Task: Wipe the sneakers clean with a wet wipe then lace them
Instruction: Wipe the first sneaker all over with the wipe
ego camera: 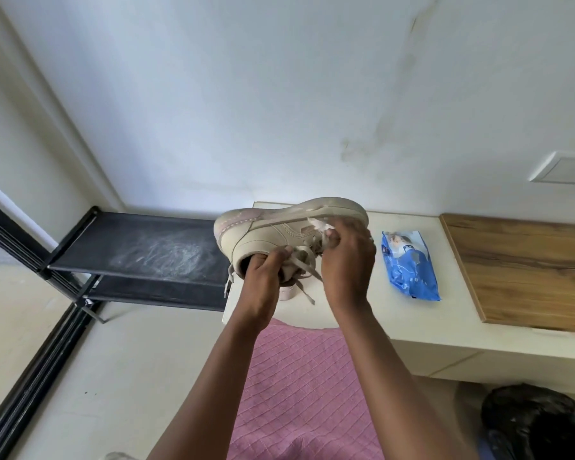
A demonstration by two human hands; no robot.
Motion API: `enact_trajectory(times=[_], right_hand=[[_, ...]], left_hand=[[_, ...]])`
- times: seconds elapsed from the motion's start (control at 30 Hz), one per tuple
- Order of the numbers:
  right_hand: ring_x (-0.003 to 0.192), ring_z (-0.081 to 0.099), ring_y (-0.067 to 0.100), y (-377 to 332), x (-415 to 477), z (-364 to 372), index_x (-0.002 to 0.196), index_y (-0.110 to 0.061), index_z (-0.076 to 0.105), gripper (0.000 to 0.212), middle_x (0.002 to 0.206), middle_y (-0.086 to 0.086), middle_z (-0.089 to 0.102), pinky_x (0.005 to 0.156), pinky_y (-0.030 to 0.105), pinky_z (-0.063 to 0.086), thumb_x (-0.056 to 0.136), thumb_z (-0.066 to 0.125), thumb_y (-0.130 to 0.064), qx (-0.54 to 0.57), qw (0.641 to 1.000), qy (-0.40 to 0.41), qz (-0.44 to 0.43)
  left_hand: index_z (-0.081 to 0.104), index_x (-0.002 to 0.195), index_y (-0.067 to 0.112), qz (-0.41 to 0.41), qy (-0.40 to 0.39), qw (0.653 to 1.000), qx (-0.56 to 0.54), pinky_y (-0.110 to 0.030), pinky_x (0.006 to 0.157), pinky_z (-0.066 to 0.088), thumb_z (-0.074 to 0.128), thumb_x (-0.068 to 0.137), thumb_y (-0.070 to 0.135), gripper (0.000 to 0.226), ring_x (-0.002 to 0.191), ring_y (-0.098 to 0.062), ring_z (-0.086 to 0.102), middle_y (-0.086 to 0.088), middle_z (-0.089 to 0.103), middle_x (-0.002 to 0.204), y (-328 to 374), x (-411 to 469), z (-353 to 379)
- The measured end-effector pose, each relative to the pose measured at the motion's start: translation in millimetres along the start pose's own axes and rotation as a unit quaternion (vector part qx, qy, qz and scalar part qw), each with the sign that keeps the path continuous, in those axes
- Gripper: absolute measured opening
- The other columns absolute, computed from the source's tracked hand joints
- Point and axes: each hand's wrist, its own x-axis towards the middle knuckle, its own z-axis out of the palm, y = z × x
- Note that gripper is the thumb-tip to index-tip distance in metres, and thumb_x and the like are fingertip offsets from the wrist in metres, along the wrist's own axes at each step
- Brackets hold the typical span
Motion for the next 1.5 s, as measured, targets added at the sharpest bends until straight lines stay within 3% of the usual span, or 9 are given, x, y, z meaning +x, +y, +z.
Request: enact_trajectory(times=[0.2, 0.33, 0.53, 0.8, 0.97, 1.07, 1.2, 1.33, 1.5], right_hand=[[0.072, 0.057, 0.015, -26.7, -22.3, -3.0, 0.085, -0.005, 0.074, 0.028, 0.081, 0.007, 0.066, 0.062, 0.023, 0.046, 0.082, 0.046, -0.008, 0.143, 0.976, -0.043, -0.16], [0.076, 0.062, 0.023, -5.8, -1.8, -8.5, 0.088, -0.005, 0.074, 0.026, 0.086, 0.009, 0.066, 0.062, 0.031, 0.05, 0.082, 0.048, -0.007, 0.101, 0.961, -0.071, -0.246], [0.076, 0.069, 0.025, -13.8, 0.4, -9.9, 0.078, -0.003, 0.073, 0.033, 0.091, 0.009, 0.072, 0.059, 0.027, 0.053, 0.074, 0.041, -0.007, 0.008, 0.986, 0.006, -0.164], [0.082, 0.065, 0.024, -17.6, -17.2, -11.9, 0.089, -0.007, 0.071, 0.022, 0.086, 0.006, 0.07, 0.063, 0.033, 0.055, 0.079, 0.052, -0.006, -0.001, 0.961, -0.037, -0.275], [0.072, 0.062, 0.03, -4.3, 3.7, -9.8, 0.079, -0.005, 0.074, 0.016, 0.085, 0.012, 0.065, 0.053, 0.029, 0.05, 0.069, 0.063, 0.001, -0.039, 0.992, 0.016, -0.123], [0.055, 0.062, 0.028, -20.4, -12.4, -7.2, 0.073, -0.003, 0.072, 0.015, 0.072, 0.011, 0.065, 0.044, 0.026, 0.048, 0.067, 0.059, 0.002, 0.009, 0.988, -0.008, -0.151], [0.071, 0.067, 0.025, -30.1, -38.4, -4.6, 0.085, -0.004, 0.074, 0.026, 0.085, 0.008, 0.068, 0.056, 0.03, 0.055, 0.078, 0.049, -0.002, 0.078, 0.962, -0.091, -0.244], [0.079, 0.066, 0.027, -13.1, -31.6, -5.0, 0.088, 0.0, 0.072, 0.02, 0.091, 0.012, 0.067, 0.065, 0.033, 0.057, 0.082, 0.054, -0.004, 0.048, 0.95, -0.105, -0.289], [0.079, 0.066, 0.03, 6.9, -7.5, 0.3, 0.086, 0.002, 0.072, 0.019, 0.093, 0.014, 0.069, 0.063, 0.035, 0.057, 0.074, 0.058, 0.005, -0.034, 0.989, -0.023, -0.144]], left_hand=[[0.047, 0.056, 0.012, 0.023, -0.003, 0.999, -0.029, -0.026, 0.05, 0.029, 0.045, 0.08, 0.004, 0.026, 0.052, -0.012, 0.033, -0.006, 0.036, 0.054, 5.6, -2.1, -2.7], [0.038, 0.055, -0.003, 0.023, -0.03, 0.998, -0.048, -0.036, 0.056, 0.024, 0.042, 0.074, 0.004, 0.02, 0.058, -0.022, 0.025, -0.014, 0.03, 0.056, 2.8, -1.2, -4.7], [0.051, 0.06, -0.005, -0.015, -0.022, 0.999, -0.04, -0.035, 0.06, 0.032, 0.046, 0.067, 0.005, 0.013, 0.062, -0.022, 0.041, -0.01, 0.048, 0.057, -0.5, -3.4, 3.2], [0.06, 0.055, 0.01, -0.041, -0.023, 0.995, -0.092, -0.025, 0.058, 0.04, 0.047, 0.058, -0.003, 0.019, 0.056, -0.013, 0.051, -0.006, 0.051, 0.056, -3.4, -10.0, 0.9], [0.051, 0.083, -0.002, -0.07, 0.006, 0.992, -0.102, -0.031, 0.066, 0.033, 0.049, 0.058, -0.004, 0.025, 0.068, -0.022, 0.039, -0.01, 0.041, 0.075, -9.0, -9.2, -1.6], [0.048, 0.073, 0.005, -0.064, 0.016, 0.993, -0.096, -0.029, 0.06, 0.031, 0.048, 0.054, -0.005, 0.022, 0.062, -0.019, 0.036, -0.006, 0.04, 0.067, -9.4, -10.0, -0.7], [0.052, 0.075, 0.002, -0.016, 0.012, 0.994, -0.111, -0.02, 0.055, 0.045, 0.043, 0.05, -0.012, 0.029, 0.06, -0.012, 0.056, -0.005, 0.055, 0.061, -11.4, -12.2, -8.2], [0.054, 0.073, 0.001, -0.03, 0.012, 0.993, -0.112, -0.024, 0.058, 0.042, 0.048, 0.054, -0.012, 0.023, 0.063, -0.018, 0.05, -0.009, 0.05, 0.067, -16.5, -12.2, -14.1], [0.064, 0.06, -0.001, -0.074, 0.004, 0.995, -0.07, -0.026, 0.059, 0.041, 0.049, 0.056, -0.005, 0.016, 0.062, -0.024, 0.05, -0.012, 0.057, 0.064, -18.4, -13.4, -14.8]])
